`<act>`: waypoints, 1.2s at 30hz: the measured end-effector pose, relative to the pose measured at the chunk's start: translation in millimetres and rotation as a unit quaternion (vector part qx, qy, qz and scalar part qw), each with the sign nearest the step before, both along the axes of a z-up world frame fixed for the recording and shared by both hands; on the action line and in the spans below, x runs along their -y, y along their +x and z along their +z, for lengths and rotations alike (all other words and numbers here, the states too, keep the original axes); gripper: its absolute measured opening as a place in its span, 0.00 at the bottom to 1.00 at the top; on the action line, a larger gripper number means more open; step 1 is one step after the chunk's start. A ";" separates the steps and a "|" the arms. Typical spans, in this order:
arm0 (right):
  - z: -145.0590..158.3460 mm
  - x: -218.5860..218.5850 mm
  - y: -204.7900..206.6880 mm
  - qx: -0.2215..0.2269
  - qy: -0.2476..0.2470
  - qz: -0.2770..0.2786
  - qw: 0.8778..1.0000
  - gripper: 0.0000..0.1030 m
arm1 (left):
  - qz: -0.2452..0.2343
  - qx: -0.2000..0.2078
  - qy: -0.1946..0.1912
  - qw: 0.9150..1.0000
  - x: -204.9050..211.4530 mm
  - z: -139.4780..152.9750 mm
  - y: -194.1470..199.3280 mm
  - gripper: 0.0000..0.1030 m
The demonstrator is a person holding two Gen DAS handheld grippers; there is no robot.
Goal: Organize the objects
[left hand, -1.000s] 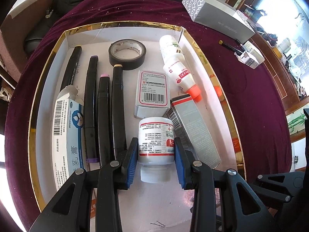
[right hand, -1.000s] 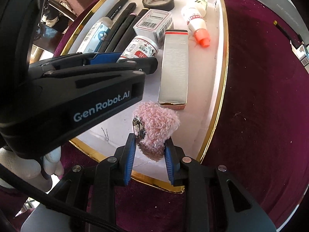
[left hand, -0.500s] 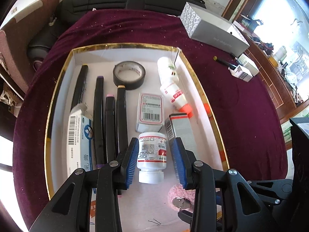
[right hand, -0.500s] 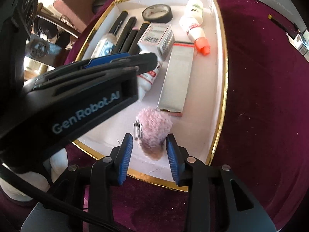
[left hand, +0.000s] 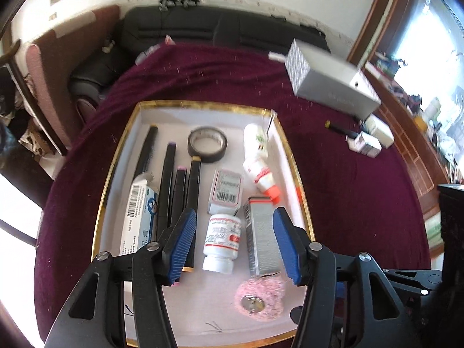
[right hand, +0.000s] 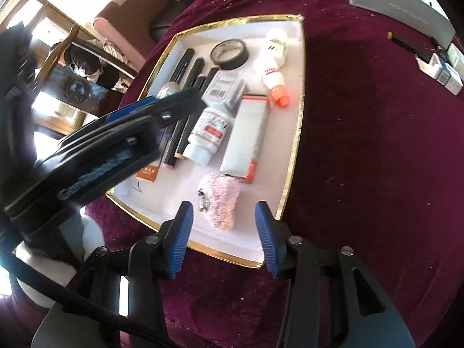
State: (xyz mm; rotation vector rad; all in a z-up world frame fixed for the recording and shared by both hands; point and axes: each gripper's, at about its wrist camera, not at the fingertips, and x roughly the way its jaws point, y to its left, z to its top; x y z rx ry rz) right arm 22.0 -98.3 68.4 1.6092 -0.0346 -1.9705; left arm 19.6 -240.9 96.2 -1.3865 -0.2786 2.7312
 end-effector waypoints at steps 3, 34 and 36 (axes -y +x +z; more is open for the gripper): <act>7.4 -12.3 -1.9 -0.007 -0.006 -0.012 1.000 0.44 | 0.024 -0.039 -0.007 0.999 -6.5 16.5 12.1 0.52; 87.8 -67.5 4.5 -0.277 0.090 -0.045 0.955 0.91 | 0.190 -0.130 -0.071 0.970 -32.5 94.2 80.2 0.98; 81.4 -67.9 -2.1 -0.251 0.091 -0.041 0.963 0.91 | 0.198 -0.126 -0.079 0.969 -32.7 89.6 81.9 0.98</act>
